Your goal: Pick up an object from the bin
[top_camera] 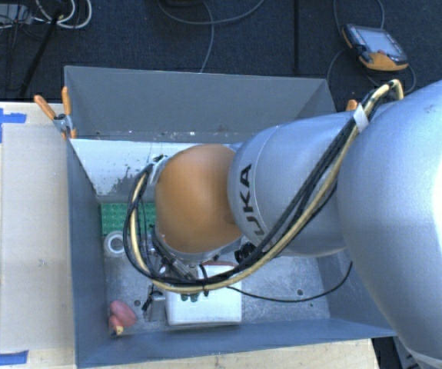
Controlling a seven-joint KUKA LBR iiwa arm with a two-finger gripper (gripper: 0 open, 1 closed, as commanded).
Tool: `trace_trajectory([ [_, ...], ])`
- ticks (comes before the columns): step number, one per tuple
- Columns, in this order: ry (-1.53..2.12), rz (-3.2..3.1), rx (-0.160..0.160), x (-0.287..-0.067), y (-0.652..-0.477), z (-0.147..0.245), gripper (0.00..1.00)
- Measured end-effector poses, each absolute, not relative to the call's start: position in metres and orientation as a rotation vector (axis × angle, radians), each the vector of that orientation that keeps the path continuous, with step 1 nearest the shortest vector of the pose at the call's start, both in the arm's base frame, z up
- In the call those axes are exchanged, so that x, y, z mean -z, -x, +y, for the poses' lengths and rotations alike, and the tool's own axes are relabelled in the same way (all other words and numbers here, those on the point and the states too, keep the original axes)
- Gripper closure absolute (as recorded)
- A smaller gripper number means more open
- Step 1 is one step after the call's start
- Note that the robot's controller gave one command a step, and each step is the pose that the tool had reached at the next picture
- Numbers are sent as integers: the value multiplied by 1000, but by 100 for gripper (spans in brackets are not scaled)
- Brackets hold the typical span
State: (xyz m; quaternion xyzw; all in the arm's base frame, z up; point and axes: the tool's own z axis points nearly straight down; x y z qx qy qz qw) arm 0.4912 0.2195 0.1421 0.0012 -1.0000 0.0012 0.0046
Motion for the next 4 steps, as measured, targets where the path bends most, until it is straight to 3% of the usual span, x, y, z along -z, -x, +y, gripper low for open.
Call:
trace_trajectory([
  [1, -235, -3128, -7, -134, -484, 110, 0],
  [2, -761, -3049, 1, -116, -538, 118, 0],
  [3, -591, -3080, 2, -92, -609, 108, 0],
  [4, -925, -3007, 0, -72, -571, 65, 0],
])
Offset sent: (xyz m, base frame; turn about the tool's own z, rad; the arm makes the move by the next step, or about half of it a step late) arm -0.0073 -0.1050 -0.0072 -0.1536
